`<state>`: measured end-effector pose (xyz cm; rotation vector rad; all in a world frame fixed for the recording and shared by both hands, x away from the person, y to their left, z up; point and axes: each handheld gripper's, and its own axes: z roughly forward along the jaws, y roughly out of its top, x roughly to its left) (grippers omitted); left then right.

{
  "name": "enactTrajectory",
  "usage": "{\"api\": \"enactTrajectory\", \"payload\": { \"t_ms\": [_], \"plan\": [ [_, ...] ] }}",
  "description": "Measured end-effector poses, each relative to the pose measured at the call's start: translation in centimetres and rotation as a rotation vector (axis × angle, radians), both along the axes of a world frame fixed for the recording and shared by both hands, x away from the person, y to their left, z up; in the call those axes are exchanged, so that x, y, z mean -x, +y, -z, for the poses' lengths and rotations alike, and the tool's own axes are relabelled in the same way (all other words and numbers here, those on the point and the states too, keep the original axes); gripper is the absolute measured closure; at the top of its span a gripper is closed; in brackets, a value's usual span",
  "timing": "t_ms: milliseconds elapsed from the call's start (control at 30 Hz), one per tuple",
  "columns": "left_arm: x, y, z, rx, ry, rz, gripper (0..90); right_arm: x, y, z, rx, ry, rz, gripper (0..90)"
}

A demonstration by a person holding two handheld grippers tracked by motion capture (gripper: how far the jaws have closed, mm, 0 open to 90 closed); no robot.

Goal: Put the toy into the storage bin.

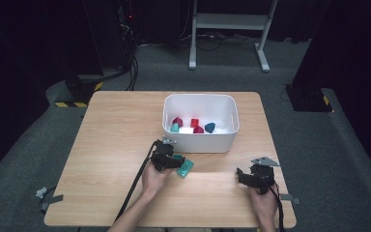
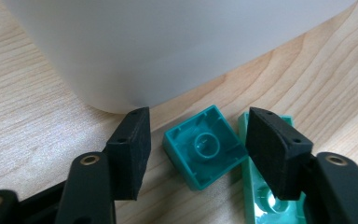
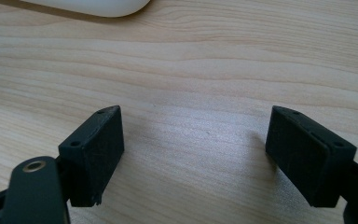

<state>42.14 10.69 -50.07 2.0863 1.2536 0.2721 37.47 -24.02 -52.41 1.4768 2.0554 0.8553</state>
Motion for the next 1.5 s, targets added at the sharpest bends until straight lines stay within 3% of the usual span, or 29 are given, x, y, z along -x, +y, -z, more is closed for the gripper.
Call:
{"api": "enactTrajectory", "payload": {
  "t_ms": [567,1000,1500],
  "plan": [
    [0.0,0.2,0.5,-0.031,0.004,0.026,52.6,0.0,0.0,0.0,0.000,0.000,0.000,19.2],
    [0.1,0.4,0.4,-0.035,-0.027,0.047,58.0,0.0,0.0,0.0,0.000,0.000,0.000,19.2],
    [1.2,1.2,-1.1,-0.012,-0.038,0.101,58.4,0.0,0.0,0.0,0.000,0.000,0.000,19.2]
  ]
}}
